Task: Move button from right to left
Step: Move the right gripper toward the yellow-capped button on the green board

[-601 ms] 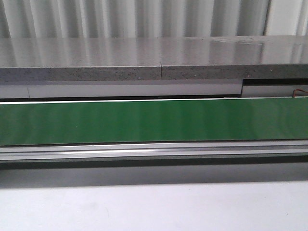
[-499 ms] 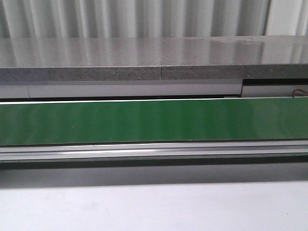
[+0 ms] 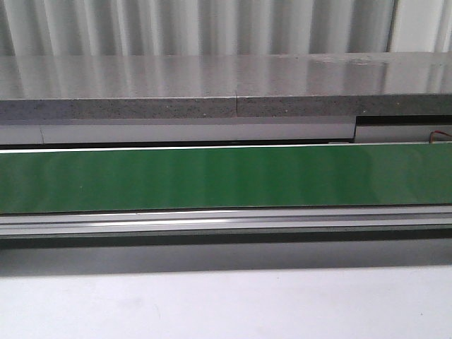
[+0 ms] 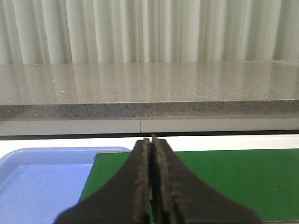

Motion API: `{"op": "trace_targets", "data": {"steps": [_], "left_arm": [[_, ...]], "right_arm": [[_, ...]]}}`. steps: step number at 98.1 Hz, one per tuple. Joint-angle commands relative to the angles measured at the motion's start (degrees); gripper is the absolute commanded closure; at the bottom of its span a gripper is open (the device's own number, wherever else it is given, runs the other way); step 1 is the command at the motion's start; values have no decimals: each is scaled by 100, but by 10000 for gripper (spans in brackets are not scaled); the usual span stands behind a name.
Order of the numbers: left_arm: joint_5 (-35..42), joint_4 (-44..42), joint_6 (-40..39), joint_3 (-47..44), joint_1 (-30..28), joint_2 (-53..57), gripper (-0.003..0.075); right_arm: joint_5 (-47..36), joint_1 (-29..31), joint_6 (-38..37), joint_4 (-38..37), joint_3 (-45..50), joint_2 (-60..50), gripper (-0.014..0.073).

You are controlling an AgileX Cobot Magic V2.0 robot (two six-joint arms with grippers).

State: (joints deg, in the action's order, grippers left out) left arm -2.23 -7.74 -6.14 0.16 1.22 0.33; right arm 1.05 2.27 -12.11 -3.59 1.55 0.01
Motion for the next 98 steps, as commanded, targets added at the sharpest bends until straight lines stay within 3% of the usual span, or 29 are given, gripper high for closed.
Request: {"op": "trace_targets", "data": {"steps": [1,18,29,50,81,98], "left_arm": [[492,55,-61,-149,-10,188,740],[492,55,-61,-149,-10,188,740],[492,55,-61,-149,-10,188,740],[492,55,-61,-149,-10,188,740],[492,55,-61,-149,-10,188,740],[492,55,-61,-149,-10,188,740]], "right_arm": [[-491,33,-5,-4,-97,43,661],[-871,33,-5,-43,-112,43,661],[-554,33,-5,-43,-380,55,661],[1290,33,-5,-169,-1830,516,661],[4202,33,-5,-382,-3790,2239,661],[4662,33,-5,-331,-4076,2964,661]]}}
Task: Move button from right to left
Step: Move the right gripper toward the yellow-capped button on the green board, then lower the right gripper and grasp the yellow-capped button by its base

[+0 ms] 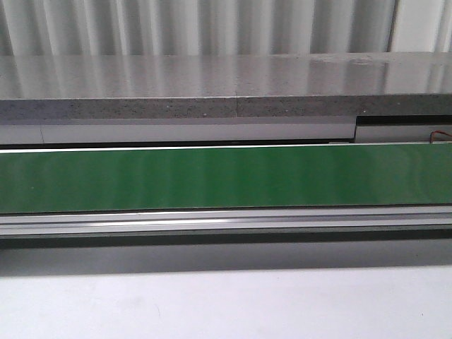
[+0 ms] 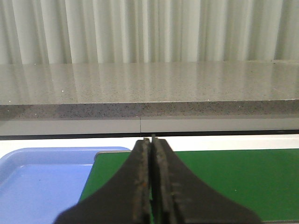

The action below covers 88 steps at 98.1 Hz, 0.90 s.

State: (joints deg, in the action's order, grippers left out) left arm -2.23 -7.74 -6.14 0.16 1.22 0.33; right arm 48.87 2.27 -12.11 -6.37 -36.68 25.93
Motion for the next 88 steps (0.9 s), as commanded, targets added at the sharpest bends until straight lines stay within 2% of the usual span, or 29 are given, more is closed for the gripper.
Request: {"op": "trace_targets", "data": {"steps": [1,20,27,34,51,58,68,88], "left_arm": [[492,55,-61,-149,-10,188,740],[492,55,-61,-149,-10,188,740],[492,55,-61,-149,-10,188,740],[492,55,-61,-149,-10,188,740],[492,55,-61,-149,-10,188,740],[492,55,-61,-149,-10,188,740],[492,55,-61,-149,-10,188,740],[492,55,-61,-149,-10,188,740]], "right_arm": [[-119,33,-5,-47,-254,390,661],[-107,33,-5,-47,-254,649,654],[-107,33,-5,-47,-254,649,605],[-107,33,-5,-41,-254,649,491],[-133,33,-5,4,-254,649,115],[-166,33,-5,163,-276,664,27],[12,33,-5,367,-491,871,20],[585,33,91,286,-1403,1948,20]]}}
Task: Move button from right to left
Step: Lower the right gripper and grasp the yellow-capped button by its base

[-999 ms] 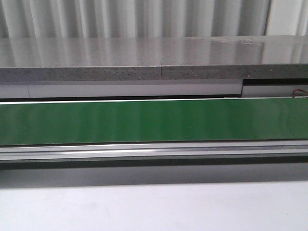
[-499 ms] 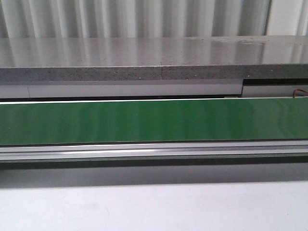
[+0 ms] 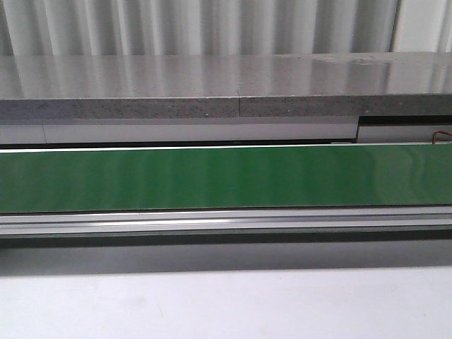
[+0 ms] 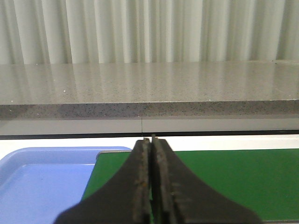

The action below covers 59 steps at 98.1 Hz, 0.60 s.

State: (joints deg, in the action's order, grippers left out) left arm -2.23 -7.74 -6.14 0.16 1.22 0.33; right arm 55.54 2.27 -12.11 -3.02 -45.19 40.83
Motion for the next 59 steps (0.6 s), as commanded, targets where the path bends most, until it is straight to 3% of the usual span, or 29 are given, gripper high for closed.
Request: {"op": "trace_targets", "data": {"steps": [1,25,46,59], "left_arm": [[492,55,-61,-149,-10,188,740],[492,55,-61,-149,-10,188,740],[492,55,-61,-149,-10,188,740],[492,55,-61,-149,-10,188,740]], "right_arm": [[-72,33,133,-49,-586,538,20],[-162,216,772,-31,-1439,1733,20],[-636,1001,1241,81,-1738,2377,20],[-741,1470,1768,565,-1940,2948,20]]}}
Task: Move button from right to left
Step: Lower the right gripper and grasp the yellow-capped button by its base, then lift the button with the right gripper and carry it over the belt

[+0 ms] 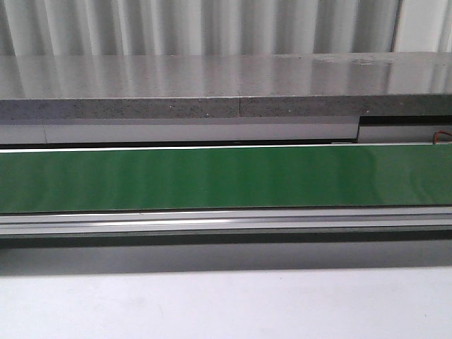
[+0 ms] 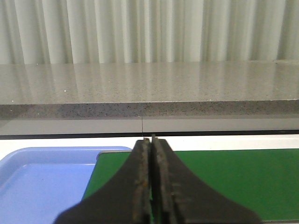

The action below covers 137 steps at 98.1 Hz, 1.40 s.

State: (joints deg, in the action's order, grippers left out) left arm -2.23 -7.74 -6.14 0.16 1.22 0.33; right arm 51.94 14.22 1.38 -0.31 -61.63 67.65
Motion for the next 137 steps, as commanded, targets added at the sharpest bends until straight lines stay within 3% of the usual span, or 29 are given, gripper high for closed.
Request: {"op": "trace_targets", "data": {"steps": [1,27,60,137], "left_arm": [[492,55,-61,-149,-10,188,740],[492,55,-61,-149,-10,188,740],[492,55,-61,-149,-10,188,740],[492,55,-61,-149,-10,188,740]], "right_arm": [[-392,296,476,319,-304,298,20],[-836,1066,938,605,-623,1371,20],[-1319,1473,1433,606,-623,2254,20],[-1574,1636,1515,709,-882,3689,27]]}}
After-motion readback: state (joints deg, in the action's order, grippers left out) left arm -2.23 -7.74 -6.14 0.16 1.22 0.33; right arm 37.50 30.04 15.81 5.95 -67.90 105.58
